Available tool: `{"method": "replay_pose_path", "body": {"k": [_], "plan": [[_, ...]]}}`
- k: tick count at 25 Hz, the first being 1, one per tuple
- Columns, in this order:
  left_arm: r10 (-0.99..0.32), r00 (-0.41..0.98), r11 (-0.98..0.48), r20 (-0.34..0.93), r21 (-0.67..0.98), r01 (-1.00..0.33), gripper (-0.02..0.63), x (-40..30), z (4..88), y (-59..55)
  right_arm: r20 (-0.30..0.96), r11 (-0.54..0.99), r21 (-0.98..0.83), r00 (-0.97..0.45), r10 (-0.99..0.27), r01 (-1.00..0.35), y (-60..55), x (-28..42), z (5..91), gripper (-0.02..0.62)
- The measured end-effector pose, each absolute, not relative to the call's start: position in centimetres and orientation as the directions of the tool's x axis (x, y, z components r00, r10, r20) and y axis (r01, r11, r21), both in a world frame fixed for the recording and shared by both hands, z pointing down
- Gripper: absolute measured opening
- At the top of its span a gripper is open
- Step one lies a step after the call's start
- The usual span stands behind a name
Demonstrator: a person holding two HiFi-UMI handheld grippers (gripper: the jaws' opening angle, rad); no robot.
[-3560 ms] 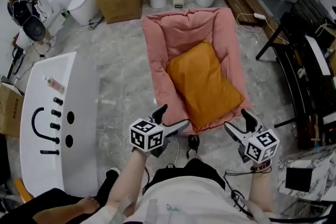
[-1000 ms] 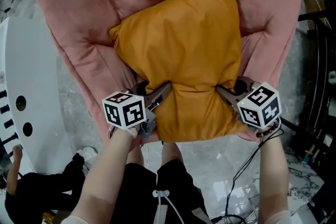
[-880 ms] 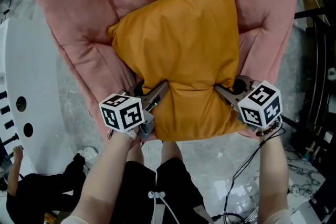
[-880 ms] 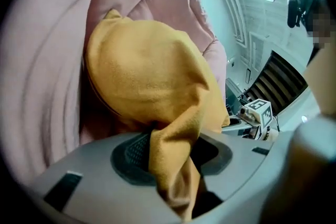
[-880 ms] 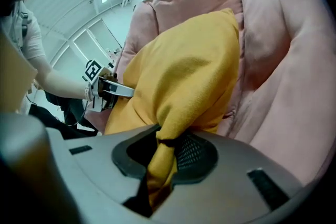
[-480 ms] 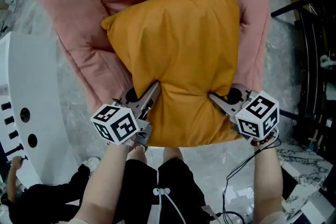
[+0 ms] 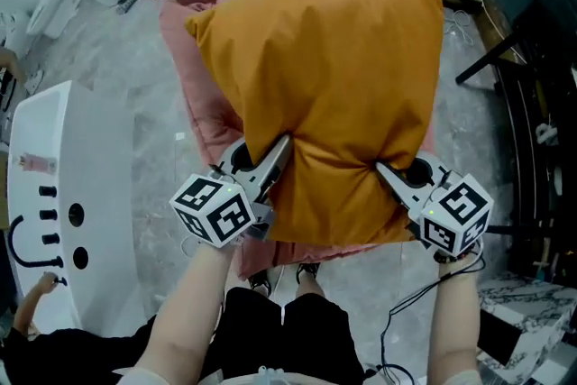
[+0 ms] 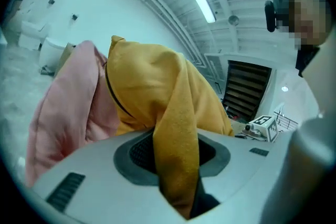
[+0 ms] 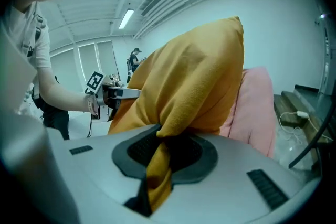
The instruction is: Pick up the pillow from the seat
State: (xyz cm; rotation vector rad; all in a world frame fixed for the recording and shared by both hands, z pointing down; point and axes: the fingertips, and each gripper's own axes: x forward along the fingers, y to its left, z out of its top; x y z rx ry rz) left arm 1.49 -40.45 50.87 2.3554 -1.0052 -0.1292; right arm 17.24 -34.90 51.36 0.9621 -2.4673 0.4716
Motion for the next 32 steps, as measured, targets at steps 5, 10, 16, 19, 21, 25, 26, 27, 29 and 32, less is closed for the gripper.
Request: {"method": "replay_pose_path", "body": {"k": [5,10,16,19,21,25,26,27,29,32], "plan": [[-0.708,0.705,-0.635,0.026,0.413,-0.653,0.141,-1.4,40.2,-41.5,0.406,0.695,-0.076,-0.659,-0.633,-0.715,-35.6,14.1,42.2,0.075],[-0.713,0.693,-0.685,-0.103,0.312,-0.658,0.141,-4.4,29.4,-41.9,0.306,0.699,0.055,-0.654,-0.691,-0.713,-36.7,11.2,32.1,0.075],[-0.698,0.685,-0.716,-0.209,0.197,-0.670,0.141,-6.8,19.4,-40.7,0.204,0.687,0.149,-0.658,-0.725,-0.711,-36.0,8.9,23.0,0.077],[-0.682,0.685,-0.728,-0.257,0.150,-0.669,0.141,-7.8,14.9,-39.9,0.152,0.658,0.196,-0.640,-0.753,-0.727,-35.5,7.9,18.8,0.078],[-0.670,0.683,-0.734,-0.291,0.126,-0.667,0.141,-8.8,12.6,-39.0,0.122,0.639,0.225,-0.629,-0.768,-0.736,-34.9,7.0,16.6,0.080],[-0.637,0.678,-0.746,-0.367,0.069,-0.663,0.141,-9.5,8.0,-37.2,0.055,0.603,0.285,-0.616,-0.786,-0.745,-33.5,6.4,12.1,0.080],[-0.624,0.680,-0.750,-0.386,0.051,-0.660,0.141,-9.4,6.9,-36.9,0.037,0.592,0.302,-0.612,-0.790,-0.747,-33.3,6.5,11.0,0.080],[-0.612,0.680,-0.753,-0.403,0.036,-0.657,0.141,-9.3,5.9,-36.6,0.022,0.581,0.318,-0.607,-0.794,-0.749,-33.0,6.6,10.1,0.080],[-0.594,0.680,-0.757,-0.430,0.011,-0.653,0.141,-9.1,4.4,-35.9,0.003,0.563,0.342,-0.599,-0.801,-0.752,-32.6,6.8,8.6,0.080],[-0.572,0.684,-0.762,-0.452,-0.016,-0.647,0.141,-8.9,2.8,-35.3,-0.020,0.547,0.360,-0.592,-0.806,-0.756,-32.3,7.1,7.2,0.080]]}}
